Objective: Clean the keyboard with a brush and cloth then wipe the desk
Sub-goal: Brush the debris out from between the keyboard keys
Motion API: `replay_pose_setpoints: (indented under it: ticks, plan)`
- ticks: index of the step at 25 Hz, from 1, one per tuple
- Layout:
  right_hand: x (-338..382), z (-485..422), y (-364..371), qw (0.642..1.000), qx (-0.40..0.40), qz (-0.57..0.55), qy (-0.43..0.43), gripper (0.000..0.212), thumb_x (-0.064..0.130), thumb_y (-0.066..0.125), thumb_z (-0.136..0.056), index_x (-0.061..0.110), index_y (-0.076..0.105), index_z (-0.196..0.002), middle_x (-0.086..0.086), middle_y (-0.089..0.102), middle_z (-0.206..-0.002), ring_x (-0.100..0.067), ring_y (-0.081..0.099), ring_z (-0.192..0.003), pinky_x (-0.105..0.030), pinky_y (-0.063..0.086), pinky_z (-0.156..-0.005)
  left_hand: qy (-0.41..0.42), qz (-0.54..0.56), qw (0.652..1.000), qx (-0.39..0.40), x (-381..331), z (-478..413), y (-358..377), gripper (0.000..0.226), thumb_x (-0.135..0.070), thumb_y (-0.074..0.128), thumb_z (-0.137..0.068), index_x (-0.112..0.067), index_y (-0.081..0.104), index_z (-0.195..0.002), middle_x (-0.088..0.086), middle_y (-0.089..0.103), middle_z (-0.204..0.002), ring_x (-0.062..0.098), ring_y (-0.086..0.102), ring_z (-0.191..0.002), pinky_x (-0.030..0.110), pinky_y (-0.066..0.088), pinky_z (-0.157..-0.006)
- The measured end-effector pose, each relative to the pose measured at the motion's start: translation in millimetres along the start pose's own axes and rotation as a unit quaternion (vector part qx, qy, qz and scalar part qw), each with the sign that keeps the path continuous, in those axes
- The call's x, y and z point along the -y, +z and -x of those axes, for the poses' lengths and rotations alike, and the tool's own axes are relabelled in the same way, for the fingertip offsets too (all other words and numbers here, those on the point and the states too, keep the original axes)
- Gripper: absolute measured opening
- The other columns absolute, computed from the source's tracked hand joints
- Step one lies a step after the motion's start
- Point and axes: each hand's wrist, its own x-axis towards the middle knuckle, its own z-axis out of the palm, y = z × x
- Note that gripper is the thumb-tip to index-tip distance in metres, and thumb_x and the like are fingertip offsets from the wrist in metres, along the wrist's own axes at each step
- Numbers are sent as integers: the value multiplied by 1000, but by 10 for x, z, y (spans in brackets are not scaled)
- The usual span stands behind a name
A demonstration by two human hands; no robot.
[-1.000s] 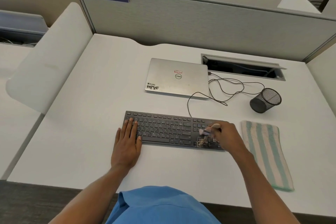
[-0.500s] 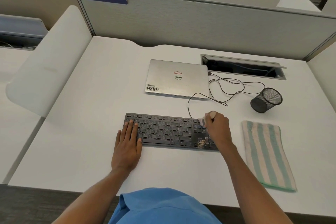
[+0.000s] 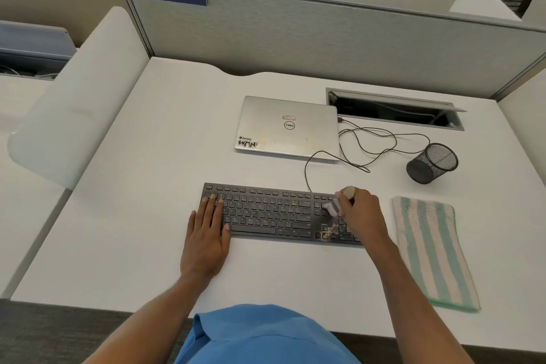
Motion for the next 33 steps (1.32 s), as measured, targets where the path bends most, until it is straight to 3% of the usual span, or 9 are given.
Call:
replay_pose_setpoints:
  ticks: [3, 6, 11, 15, 19, 22, 27, 31, 33]
  plan:
    - [-61, 43, 25, 998, 50, -25, -5, 31, 28, 60, -99, 9, 66, -74, -5, 66, -65, -11, 63, -59, -28, 47, -58, 0, -1, 1000, 1, -2, 4, -7, 65, -39, 26, -108, -16, 21, -169, 0, 13, -177, 15, 2, -164, 48, 14, -132]
    - [-136, 73, -66, 999, 31, -2, 6, 33, 28, 63, -97, 13, 64, -68, 0, 64, -63, -20, 62, -63, -29, 45, -58, -2, 0, 1000, 0, -8, 7, -16, 65, -39, 26, -108, -15, 21, -168, 0, 13, -177, 15, 2, -164, 48, 15, -132]
    - [78, 266, 88, 997, -21, -67, -15, 39, 26, 55, -102, 4, 62, -70, -7, 64, -60, -7, 56, -53, -24, 44, -53, 0, 1, 1000, 0, -15, 11, -25, 65, -39, 28, -108, -15, 20, -168, 0, 12, -177, 15, 1, -164, 47, 13, -132]
    - [86, 502, 262, 997, -23, -68, -12, 43, 23, 50, -103, 1, 57, -67, 10, 55, -54, 2, 56, -52, -13, 34, -48, 1, -2, 1000, 1, -14, 7, -16, 65, -39, 27, -108, -15, 21, -168, 0, 13, -177, 14, 1, -164, 47, 13, -132]
    - [-93, 633, 306, 998, 14, -64, -26, 41, 27, 51, -103, 6, 58, -69, -5, 61, -59, -12, 48, -54, -29, 34, -51, 0, -1, 1000, 1, -12, 9, -13, 65, -39, 26, -108, -14, 22, -168, 1, 14, -177, 15, 2, -164, 48, 14, -132]
    - [-90, 584, 198, 999, 28, -42, -4, 41, 27, 52, -103, 2, 60, -72, -8, 63, -61, -7, 55, -54, -31, 41, -53, 1, -1, 1000, -1, -7, 18, -8, 65, -39, 26, -108, -14, 21, -168, 1, 13, -177, 15, 1, -164, 48, 13, -132]
    - [10, 509, 212, 998, -40, -53, -17, 43, 29, 49, -104, 4, 58, -70, 0, 62, -59, -24, 60, -58, -39, 45, -53, 1, -3, 1000, 3, -7, 7, -5, 66, -39, 26, -108, -14, 21, -168, 1, 12, -177, 15, 1, -164, 49, 15, -132]
    - [-41, 641, 345, 998, -21, -55, -3, 43, 27, 48, -105, 5, 57, -70, 11, 56, -59, -18, 53, -57, -31, 37, -50, 0, 0, 1000, 4, -7, 4, -11, 65, -39, 25, -108, -15, 20, -169, 0, 12, -177, 14, 1, -164, 49, 15, -132]
    - [-90, 694, 345, 998, -17, -57, 5, 43, 28, 49, -104, 5, 56, -68, 7, 57, -59, -16, 53, -57, -27, 35, -50, -1, 1, 1000, 2, -8, 4, -11, 65, -39, 26, -108, -15, 21, -168, 1, 13, -177, 15, 2, -164, 49, 15, -132]
